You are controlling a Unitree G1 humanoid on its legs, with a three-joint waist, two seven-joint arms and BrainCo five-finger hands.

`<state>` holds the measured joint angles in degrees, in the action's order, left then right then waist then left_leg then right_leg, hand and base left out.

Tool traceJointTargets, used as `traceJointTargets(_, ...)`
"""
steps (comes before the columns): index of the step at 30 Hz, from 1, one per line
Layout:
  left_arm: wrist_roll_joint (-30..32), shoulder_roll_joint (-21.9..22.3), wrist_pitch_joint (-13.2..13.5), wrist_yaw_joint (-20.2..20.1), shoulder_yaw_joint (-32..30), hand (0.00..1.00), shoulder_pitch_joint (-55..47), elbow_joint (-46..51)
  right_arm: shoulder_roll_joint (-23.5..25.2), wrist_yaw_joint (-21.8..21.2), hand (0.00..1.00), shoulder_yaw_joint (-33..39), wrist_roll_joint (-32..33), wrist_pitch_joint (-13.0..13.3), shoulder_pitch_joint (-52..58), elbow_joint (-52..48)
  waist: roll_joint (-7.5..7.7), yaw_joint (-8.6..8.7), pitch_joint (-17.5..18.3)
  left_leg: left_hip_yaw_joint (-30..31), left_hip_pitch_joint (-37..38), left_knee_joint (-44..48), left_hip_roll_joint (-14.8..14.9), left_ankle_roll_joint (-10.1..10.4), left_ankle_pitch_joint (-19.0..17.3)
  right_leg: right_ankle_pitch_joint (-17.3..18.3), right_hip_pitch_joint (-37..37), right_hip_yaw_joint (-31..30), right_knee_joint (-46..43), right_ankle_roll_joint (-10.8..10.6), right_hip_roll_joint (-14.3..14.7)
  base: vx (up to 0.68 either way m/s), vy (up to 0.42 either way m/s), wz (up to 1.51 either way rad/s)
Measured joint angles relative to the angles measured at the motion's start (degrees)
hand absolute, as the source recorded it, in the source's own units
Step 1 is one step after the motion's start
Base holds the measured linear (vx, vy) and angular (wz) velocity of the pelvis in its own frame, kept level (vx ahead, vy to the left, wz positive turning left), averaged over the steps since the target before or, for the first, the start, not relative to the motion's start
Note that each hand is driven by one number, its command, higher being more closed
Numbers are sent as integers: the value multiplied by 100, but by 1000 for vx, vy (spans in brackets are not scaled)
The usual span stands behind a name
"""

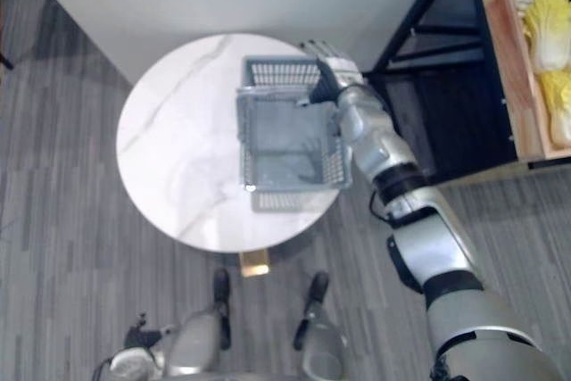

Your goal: Pick vegetable in the basket

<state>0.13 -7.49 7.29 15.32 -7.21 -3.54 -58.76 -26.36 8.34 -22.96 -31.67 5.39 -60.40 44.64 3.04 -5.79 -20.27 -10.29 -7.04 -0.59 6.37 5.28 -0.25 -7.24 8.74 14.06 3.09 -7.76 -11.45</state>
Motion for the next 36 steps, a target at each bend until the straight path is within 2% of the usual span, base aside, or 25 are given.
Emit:
traceJointTargets(9,-3,4,24,67,66,0,200,61,54,-12,0,-12,-211,-30,-220,377,-20,-101,-245,184,-168,73,-6,-8,34,0,2,175,0,0,-15,-9,2,10)
traceJointTargets(13,-3,4,38,129,120,0,236,67,71,-11,0,-12,-213,-30,-242,586,-27,-231,-277,230,-198,73,-23,-13,46,0,5,203,0,0,-31,-6,5,5)
traceJointTargets(20,-218,1,94,197,241,0,324,59,71,-4,0,15,-213,-124,-454,830,-65,-237,-488,406,-328,69,-45,-12,126,0,29,351,-2,0,-46,-20,5,12)
traceJointTargets(27,-236,-1,131,222,301,0,354,67,43,158,0,250,-215,-142,-636,1133,-89,-248,-522,612,-517,27,-65,-13,248,1,113,533,-15,0,-58,-18,6,14)
traceJointTargets(30,-240,0,139,233,377,0,381,68,21,275,0,400,-216,-148,-706,1265,-147,-255,-559,657,-556,13,-83,-17,283,1,116,586,-16,0,-73,-19,13,9)
traceJointTargets(31,-290,-2,146,235,434,0,386,71,15,316,100,468,-216,-149,-708,1266,-162,-258,-574,663,-575,11,-86,-19,292,1,132,588,-16,0,-75,-21,12,4)
traceJointTargets(36,-437,-6,148,240,498,0,393,72,-126,388,100,467,-218,-142,-738,1266,-195,-272,-606,649,-587,-104,-86,-17,379,1,208,575,-26,0,-72,-1,1,-1)
